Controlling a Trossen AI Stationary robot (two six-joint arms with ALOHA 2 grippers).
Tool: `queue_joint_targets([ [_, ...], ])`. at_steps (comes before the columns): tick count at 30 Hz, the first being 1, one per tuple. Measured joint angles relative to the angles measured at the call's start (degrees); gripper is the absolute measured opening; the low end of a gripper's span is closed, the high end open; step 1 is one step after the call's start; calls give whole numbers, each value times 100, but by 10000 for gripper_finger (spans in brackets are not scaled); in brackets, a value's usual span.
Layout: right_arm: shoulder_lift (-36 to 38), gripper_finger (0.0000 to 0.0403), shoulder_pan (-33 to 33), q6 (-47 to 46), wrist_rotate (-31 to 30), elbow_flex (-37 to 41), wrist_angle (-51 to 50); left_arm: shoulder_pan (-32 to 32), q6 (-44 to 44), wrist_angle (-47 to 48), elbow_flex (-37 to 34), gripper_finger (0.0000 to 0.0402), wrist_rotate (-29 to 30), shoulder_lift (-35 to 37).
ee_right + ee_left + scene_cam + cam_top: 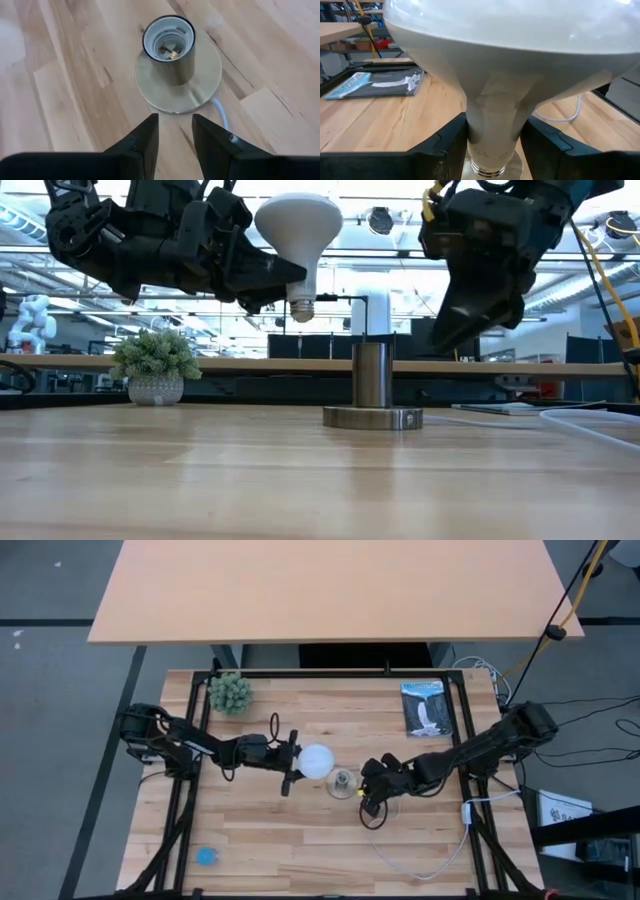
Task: Screw lightbulb
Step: Insert the white light bulb into the gold lamp
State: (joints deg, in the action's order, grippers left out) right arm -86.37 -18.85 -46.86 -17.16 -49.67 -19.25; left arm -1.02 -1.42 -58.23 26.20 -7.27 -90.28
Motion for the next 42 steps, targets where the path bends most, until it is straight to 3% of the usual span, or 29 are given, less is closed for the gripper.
queue_joint_targets([
  [11, 68, 106, -471, -403, -369, -4, 151, -74, -51, 239, 82, 167, 28, -2],
  [21, -110, 106, -1524, -1495, -3068, -9, 211, -214, 73, 272, 462, 167, 83, -243],
  [25, -302, 106, -1578, -1667, -3150, 73, 637, -173, 133, 246, 583, 167, 55, -243],
  [29, -341, 97, -1396, -645, -2588, 716, 2691, -176, 129, 242, 665, 167, 4, -240],
  [34, -341, 61, -893, 1106, -1622, 2030, 6407, -175, 127, 229, 675, 167, -97, -242],
  [39, -275, 29, -443, 1900, -1424, 3328, 9028, -132, 0, 203, 677, 167, -78, -243],
  [42, -275, 20, -312, 1907, -1421, 3847, 9931, -24, -10, 246, 761, 167, -49, -243],
])
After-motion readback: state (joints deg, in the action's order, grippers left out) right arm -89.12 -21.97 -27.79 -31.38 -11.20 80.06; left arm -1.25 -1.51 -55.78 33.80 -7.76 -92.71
